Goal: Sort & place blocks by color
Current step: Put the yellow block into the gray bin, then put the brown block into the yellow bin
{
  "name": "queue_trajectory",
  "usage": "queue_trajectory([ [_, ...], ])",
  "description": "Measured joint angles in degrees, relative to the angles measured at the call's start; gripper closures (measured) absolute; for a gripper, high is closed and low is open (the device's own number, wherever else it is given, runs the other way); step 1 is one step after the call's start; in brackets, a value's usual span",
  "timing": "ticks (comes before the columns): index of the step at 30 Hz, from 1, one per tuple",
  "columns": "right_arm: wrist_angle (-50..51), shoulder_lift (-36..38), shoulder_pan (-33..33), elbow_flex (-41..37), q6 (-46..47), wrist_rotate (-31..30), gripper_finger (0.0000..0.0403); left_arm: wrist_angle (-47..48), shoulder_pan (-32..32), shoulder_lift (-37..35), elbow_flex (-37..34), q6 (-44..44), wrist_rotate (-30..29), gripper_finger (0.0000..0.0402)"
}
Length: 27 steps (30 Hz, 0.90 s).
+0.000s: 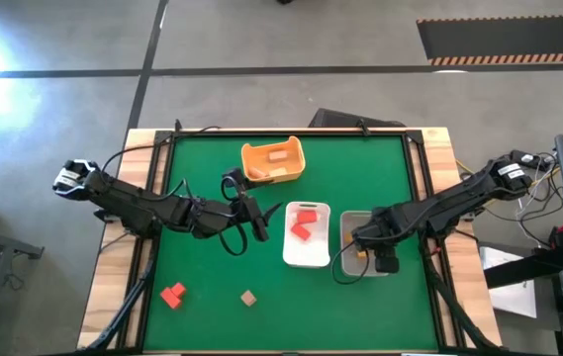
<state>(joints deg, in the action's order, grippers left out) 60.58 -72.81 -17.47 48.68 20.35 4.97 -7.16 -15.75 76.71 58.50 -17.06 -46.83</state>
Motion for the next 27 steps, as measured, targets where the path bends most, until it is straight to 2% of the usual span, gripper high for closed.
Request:
queue_trajectory([
  [19,-0.6,0.0,0.0,-0.3,1.0,-0.6,0.0202,0.1,0.0,0.0,0.0,1.9,0.0,0.0143],
  [27,-2.3,0.7,0.0,-0.3,2.2,-8.6,0.0201,2.6,-1.2,0.2,-0.9,11.7,1.1,0.0143],
])
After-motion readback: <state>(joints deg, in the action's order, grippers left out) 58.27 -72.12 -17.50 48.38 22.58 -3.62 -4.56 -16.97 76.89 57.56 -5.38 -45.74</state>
